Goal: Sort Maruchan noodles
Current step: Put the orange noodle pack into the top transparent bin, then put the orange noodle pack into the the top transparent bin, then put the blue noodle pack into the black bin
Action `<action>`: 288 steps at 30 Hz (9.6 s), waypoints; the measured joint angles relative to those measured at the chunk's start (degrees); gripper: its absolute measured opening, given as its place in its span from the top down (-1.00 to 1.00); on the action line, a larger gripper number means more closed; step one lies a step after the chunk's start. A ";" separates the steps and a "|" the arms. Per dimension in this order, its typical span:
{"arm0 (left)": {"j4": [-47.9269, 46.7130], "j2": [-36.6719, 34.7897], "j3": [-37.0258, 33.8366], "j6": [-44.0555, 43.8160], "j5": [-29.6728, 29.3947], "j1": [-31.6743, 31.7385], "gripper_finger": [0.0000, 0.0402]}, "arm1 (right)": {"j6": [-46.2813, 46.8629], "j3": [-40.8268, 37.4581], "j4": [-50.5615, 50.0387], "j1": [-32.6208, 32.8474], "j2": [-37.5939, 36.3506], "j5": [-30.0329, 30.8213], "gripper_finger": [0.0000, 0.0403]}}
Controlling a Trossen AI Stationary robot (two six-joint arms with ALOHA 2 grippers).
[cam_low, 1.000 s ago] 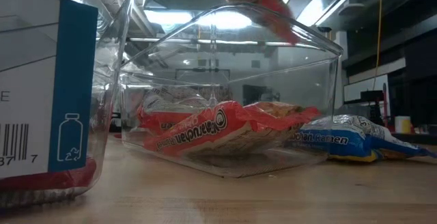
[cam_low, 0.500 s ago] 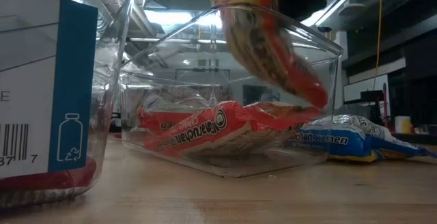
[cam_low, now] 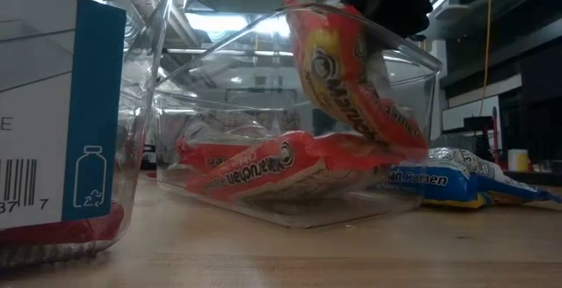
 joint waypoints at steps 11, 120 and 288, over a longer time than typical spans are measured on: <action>0.02 0.02 0.00 0.00 0.00 0.00 0.14 | 0.61 0.00 -0.07 0.02 -0.04 1.21 0.38; -2.99 0.02 0.00 -2.87 1.93 -0.02 0.14 | 15.86 3.85 -23.28 -10.08 3.15 20.79 0.92; -6.28 0.02 0.00 -2.90 -3.04 -0.02 0.14 | 7.70 1.01 -19.05 -19.64 -24.56 63.69 1.00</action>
